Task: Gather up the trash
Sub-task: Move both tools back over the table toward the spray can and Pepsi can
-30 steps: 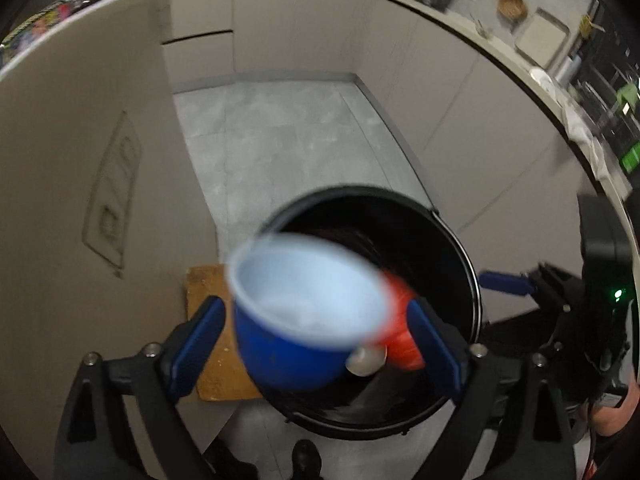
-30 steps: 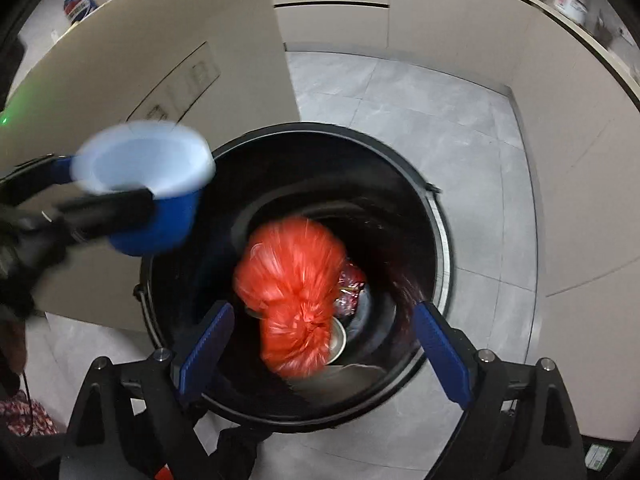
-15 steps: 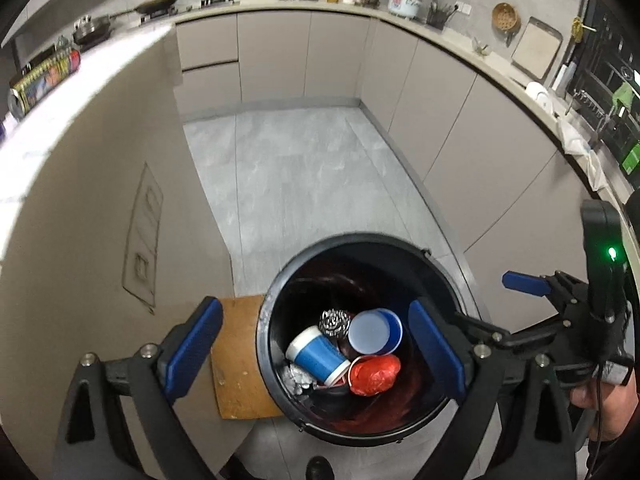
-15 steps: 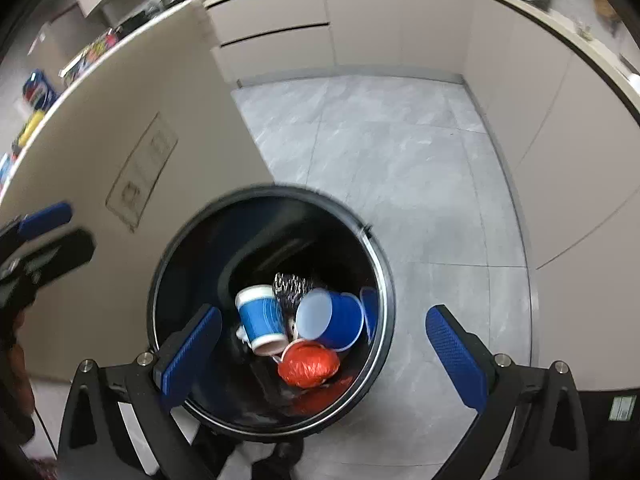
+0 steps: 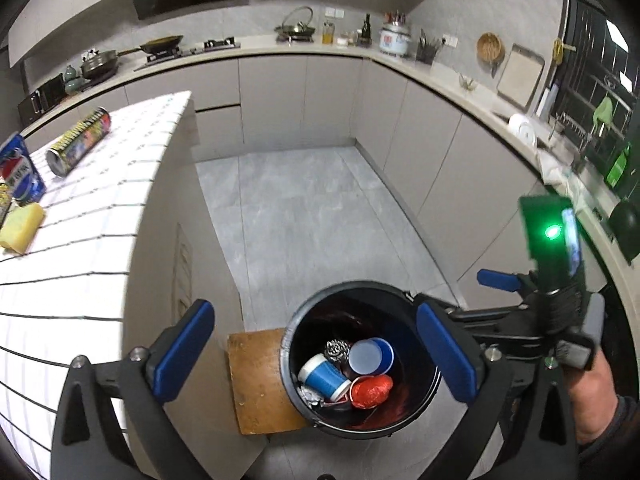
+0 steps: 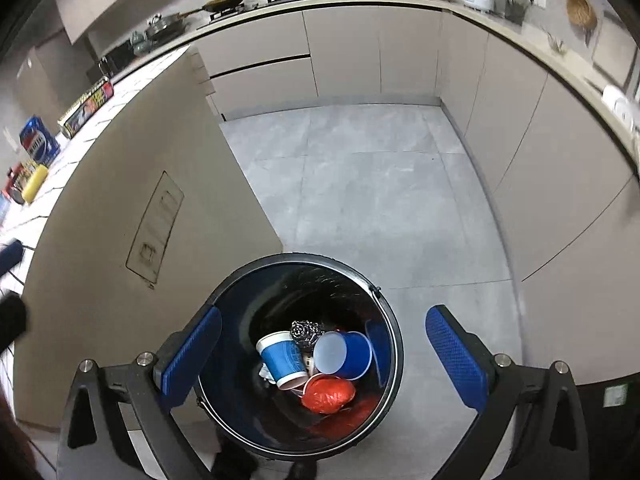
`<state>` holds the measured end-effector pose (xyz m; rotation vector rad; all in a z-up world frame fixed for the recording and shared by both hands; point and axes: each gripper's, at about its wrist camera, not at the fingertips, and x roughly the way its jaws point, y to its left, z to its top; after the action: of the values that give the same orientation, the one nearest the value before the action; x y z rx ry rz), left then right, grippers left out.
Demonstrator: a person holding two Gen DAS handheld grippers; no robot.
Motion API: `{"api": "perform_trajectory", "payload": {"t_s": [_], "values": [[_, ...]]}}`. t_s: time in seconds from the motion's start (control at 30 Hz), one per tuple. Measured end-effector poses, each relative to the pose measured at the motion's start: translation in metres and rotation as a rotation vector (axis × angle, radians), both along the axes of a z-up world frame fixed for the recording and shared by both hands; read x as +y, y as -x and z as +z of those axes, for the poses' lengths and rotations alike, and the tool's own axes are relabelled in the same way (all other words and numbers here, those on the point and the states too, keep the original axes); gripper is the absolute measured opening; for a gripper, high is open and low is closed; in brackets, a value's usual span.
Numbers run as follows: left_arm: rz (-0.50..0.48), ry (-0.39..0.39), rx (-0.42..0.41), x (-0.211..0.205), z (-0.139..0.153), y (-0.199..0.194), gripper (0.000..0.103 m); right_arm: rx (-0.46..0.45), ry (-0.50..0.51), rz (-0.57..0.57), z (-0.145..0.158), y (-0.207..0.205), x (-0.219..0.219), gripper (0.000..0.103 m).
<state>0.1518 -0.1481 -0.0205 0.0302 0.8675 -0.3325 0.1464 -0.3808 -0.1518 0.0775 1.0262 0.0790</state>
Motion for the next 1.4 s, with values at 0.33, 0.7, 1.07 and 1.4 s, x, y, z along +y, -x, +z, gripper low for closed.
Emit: {"api": "perform_trajectory", "payload": {"t_s": [0.33,0.7,1.07,1.4], "values": [[0.143,0.055,-0.082,0.093,0.027,-0.002,0.102,-0.109,-0.032,0.079,0.05,-0.017,0.064,0.103],[0.415,0.001,-0.094,0.243,0.022,-0.012,0.102,-0.208,-0.061,0.237,0.094,-0.047,0.193,0.103],[0.574,-0.007,-0.08,0.36,0.003,-0.035,0.101,-0.248,-0.095,0.339,0.115,-0.074,0.312,0.103],[0.578,0.054,-0.066,0.426,-0.003,-0.104,0.097,-0.286,-0.122,0.4,0.132,-0.117,0.414,0.098]]}}
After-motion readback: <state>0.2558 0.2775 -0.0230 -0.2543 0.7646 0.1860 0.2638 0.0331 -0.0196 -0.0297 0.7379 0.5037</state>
